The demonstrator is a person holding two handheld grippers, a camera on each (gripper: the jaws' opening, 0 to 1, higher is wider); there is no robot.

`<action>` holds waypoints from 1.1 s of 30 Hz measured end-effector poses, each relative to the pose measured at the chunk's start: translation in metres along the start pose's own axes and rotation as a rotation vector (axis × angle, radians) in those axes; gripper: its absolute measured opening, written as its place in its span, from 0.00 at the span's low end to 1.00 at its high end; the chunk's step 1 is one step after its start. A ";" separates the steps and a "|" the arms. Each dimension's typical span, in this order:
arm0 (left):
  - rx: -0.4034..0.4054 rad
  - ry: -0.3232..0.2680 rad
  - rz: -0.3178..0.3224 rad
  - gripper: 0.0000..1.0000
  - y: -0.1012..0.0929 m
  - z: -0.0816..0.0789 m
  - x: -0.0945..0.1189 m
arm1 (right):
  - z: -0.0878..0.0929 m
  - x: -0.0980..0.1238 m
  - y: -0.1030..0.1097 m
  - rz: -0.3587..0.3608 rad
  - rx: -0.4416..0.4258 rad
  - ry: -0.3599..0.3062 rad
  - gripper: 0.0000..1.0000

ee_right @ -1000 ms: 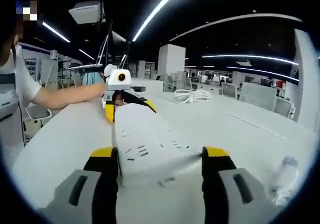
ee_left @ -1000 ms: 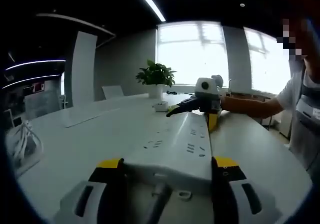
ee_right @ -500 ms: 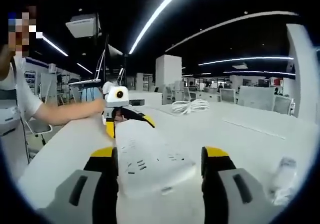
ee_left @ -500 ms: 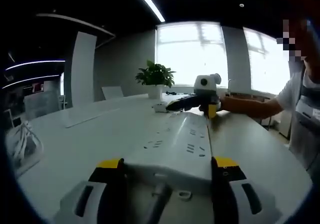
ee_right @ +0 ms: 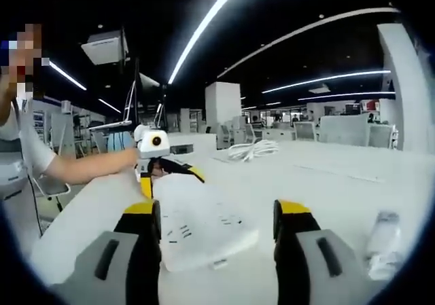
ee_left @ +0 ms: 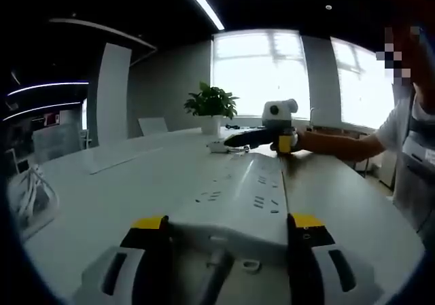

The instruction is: Straighten the power strip on the desk, plug the charger into it

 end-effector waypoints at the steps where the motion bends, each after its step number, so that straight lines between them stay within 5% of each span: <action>1: 0.000 0.000 0.000 0.71 0.000 0.000 0.000 | 0.001 0.000 -0.001 0.002 0.000 0.004 0.65; 14: 0.000 -0.001 -0.001 0.71 -0.001 0.000 0.000 | -0.005 0.006 -0.015 0.064 -0.039 -0.026 0.63; 33: 0.000 0.000 -0.001 0.71 0.000 0.000 0.000 | -0.022 0.038 -0.066 0.354 -0.123 -0.143 0.59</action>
Point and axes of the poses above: the point that each gripper's makers call its tool centre point, and the gripper's own axes: x roughly backward along the fingers, y roughly to its left, z roughly out of its underside, the point moved 4 cm from there along x, roughly backward along the fingers, and after that the axes turned 10 degrees about y, right-handed, at the moved point
